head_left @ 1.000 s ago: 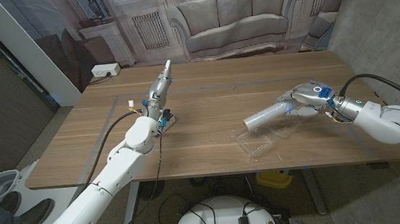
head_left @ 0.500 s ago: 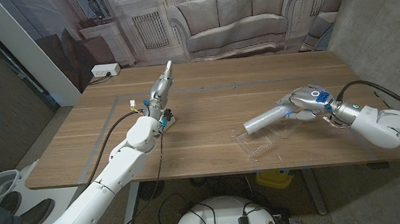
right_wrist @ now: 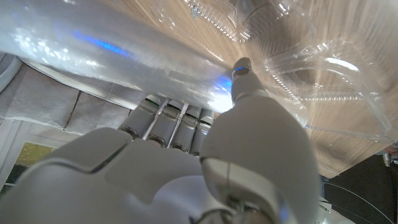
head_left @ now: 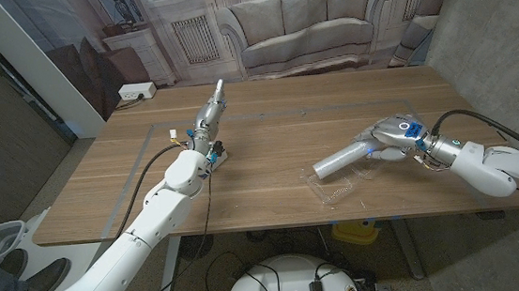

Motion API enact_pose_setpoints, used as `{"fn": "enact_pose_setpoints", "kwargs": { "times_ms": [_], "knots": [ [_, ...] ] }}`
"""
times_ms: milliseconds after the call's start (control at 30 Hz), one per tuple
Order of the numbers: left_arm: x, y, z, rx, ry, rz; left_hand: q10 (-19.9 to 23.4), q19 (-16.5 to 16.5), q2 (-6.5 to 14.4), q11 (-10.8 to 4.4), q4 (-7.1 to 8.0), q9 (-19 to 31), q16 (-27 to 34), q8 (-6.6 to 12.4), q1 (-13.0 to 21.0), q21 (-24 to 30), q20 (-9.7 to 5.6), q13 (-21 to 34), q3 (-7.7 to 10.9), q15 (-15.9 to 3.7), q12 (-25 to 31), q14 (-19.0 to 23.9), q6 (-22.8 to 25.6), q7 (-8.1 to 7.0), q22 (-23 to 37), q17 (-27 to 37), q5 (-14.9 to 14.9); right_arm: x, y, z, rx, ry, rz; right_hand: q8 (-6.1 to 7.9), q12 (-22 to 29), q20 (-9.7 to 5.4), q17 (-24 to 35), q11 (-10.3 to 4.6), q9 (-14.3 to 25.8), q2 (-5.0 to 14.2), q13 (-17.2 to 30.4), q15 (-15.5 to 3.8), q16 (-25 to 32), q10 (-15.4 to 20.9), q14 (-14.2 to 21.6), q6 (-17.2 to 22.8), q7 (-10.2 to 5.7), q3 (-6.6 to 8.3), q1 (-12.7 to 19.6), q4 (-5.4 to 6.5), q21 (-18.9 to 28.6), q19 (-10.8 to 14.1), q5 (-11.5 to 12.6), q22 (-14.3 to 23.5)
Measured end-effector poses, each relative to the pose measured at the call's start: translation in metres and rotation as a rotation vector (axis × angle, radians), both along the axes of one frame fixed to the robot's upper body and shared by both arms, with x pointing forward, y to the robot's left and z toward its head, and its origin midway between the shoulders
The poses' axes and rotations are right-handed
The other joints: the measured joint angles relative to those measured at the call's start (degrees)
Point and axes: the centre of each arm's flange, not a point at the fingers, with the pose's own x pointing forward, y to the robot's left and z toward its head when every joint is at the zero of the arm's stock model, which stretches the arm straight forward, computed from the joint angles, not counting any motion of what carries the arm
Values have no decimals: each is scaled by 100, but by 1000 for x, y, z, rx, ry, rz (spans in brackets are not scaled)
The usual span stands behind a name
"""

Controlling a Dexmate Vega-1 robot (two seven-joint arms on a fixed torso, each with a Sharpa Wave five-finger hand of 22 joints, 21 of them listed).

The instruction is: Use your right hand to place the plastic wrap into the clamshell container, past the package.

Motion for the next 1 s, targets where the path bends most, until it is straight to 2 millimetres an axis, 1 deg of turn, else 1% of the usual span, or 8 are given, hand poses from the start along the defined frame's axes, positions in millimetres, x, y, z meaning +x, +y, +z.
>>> {"fn": "enact_pose_setpoints", "kwargs": {
  "times_ms": [133, 167, 367, 400, 467, 1000],
  "knots": [
    [3, 1, -1, 0, 6, 5, 0, 0, 0, 0, 0, 0, 0, 0, 0, 0, 0, 0, 0, 0, 0, 0, 0, 0, 0, 0, 0, 1, -1, 0, -2, 5, -10, 0, 0, -19, 0, 0, -1, 0, 0, 0, 0, 0, 0, 1, 0, 0, 0, 0, 0, -20, -1, 0],
    [3, 0, -1, 0, 5, -8, 0, 0, 0, 0, 0, 0, 0, 0, 0, 0, 0, 0, 0, 0, 0, 0, 0, 0, 0, 0, 0, 1, 4, -2, -2, 9, 0, 0, 0, -20, 0, 0, -1, 0, 0, 0, 0, 0, 0, 1, 0, 0, 0, 0, 0, -20, -1, 0],
    [5, 2, -1, 0, 8, -3, 0, 0, 0, 0, 0, 0, 0, 0, 0, 0, 0, 0, 0, 0, -32, 0, 0, 0, 0, 0, 0, 2, 3, -3, -9, 14, -9, -1, 0, -20, 0, 0, -4, 0, -1, 0, 0, 0, 0, 1, 0, 0, 0, 0, 0, -20, -10, 0],
    [5, 1, -1, -1, 8, -11, 0, 0, 0, 0, 0, 0, 0, 0, 0, 0, 0, 0, 0, 0, -32, 0, 0, 0, 0, 0, 0, 3, 8, -5, -3, 16, -1, -1, 0, -19, 0, 0, -4, 0, -1, 0, 0, 0, 0, 1, 0, 0, 0, 0, 0, -20, -10, 0],
    [5, 2, -1, 0, 8, -13, 0, 0, 1, 0, 0, 0, 0, 0, 1, 0, 0, 0, 0, 0, -32, 0, 0, 0, 0, 0, 0, 4, 10, -5, -2, 17, 1, -3, -22, 1, -5, 0, -5, 0, 0, 0, 0, 0, 0, 1, 0, 0, 0, 0, 3, -40, -11, 1],
    [6, 4, -2, 1, 12, -17, -1, 0, 30, 1, 0, 0, 0, 0, 30, 0, 0, 0, 0, 0, -31, 0, 0, 0, 0, 0, 0, 8, 17, -9, -18, 28, -2, -36, -44, 1, 0, -1, 0, 0, -3, 30, -22, 1, -30, 2, 0, 0, 0, 0, 23, -40, -18, 1]
  ]
}}
